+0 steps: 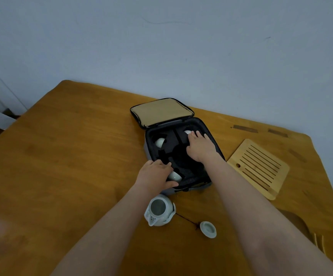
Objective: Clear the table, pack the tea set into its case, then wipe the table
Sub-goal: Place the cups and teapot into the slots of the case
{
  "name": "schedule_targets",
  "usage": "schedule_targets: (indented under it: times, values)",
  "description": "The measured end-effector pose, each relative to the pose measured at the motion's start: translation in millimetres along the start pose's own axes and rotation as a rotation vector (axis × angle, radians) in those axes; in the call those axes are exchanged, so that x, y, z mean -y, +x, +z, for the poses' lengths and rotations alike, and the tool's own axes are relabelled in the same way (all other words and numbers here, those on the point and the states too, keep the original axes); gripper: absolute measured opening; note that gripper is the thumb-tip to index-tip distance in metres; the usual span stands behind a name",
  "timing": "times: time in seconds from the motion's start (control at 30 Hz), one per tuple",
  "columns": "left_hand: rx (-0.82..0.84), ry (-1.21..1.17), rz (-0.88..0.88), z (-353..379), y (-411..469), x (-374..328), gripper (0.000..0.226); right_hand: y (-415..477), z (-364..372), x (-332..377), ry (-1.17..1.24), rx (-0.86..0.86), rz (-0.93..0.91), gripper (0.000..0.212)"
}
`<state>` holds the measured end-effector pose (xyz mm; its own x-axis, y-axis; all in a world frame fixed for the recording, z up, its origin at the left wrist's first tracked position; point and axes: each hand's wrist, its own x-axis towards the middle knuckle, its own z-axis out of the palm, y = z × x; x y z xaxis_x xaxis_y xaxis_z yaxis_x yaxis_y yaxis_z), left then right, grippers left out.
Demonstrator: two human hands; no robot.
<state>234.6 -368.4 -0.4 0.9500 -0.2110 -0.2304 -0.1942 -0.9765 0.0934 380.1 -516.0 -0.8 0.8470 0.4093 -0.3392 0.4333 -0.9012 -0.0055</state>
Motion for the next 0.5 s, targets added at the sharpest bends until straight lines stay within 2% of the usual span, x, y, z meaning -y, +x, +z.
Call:
schedule_targets:
  times: [0.13,0.33,0.43,0.5]
  values:
    - [-0.02,0.08,-0.015,4.6,-8.7,-7.4,0.06,-27.2,-5.4,-8.7,0.101,-0.037,-0.015,0.06]
    - [-0.04,0.056,-0.088,8.1,-15.7,-13.0,0.058,-108.7,6.2,-10.1,0.441,-0.365,0.012,0.06]
    - [-0.191,-0.079,-0.148,16.1,-24.5,-17.6,0.051,-163.4,32.9,-11.0,0.597,-0.477,0.05,0.049]
    - [-0.346,-0.219,-0.2,25.4,-38.0,-24.3,0.045,-195.5,55.7,-9.9,0.618,-0.48,0.062,0.044]
